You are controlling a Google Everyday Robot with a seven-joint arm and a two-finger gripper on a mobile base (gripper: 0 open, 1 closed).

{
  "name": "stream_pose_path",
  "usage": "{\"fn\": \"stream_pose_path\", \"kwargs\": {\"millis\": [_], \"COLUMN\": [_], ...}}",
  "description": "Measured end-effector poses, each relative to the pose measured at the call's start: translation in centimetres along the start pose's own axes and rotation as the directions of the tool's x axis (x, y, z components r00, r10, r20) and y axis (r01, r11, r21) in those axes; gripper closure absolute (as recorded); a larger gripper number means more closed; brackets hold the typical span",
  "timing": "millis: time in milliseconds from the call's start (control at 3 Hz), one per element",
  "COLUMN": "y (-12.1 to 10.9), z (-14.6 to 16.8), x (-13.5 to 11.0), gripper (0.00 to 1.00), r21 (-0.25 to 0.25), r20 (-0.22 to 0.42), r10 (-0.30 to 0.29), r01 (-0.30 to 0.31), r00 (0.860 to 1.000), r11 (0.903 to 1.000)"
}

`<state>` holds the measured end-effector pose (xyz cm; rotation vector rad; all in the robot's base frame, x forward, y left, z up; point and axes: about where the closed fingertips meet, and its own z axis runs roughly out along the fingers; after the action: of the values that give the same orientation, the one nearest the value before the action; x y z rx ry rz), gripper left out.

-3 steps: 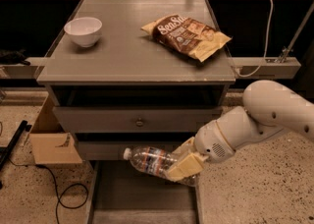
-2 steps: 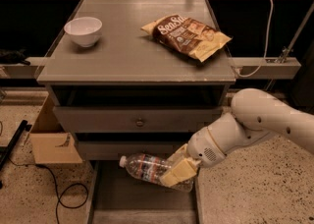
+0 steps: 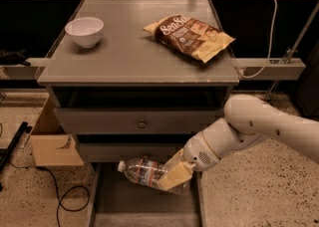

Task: Place water bottle into bottom drawer

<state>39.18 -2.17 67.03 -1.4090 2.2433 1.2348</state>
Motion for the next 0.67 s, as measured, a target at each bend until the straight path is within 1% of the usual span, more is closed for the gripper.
{"fn": "stream_pose_path", "kwargs": {"millis": [333, 667], "y": [-1.7, -5.0], "z": [0.8, 1.5], "x": [0.3, 1.2], "gripper": [1.0, 1.0], "r21": [0.006, 0.023], "r20": [-0.01, -0.008], "r10": [0.029, 0.076], "r01": [-0.029, -0.076], "r00": [1.0, 0.997], "r11": [0.9996, 0.9968]}}
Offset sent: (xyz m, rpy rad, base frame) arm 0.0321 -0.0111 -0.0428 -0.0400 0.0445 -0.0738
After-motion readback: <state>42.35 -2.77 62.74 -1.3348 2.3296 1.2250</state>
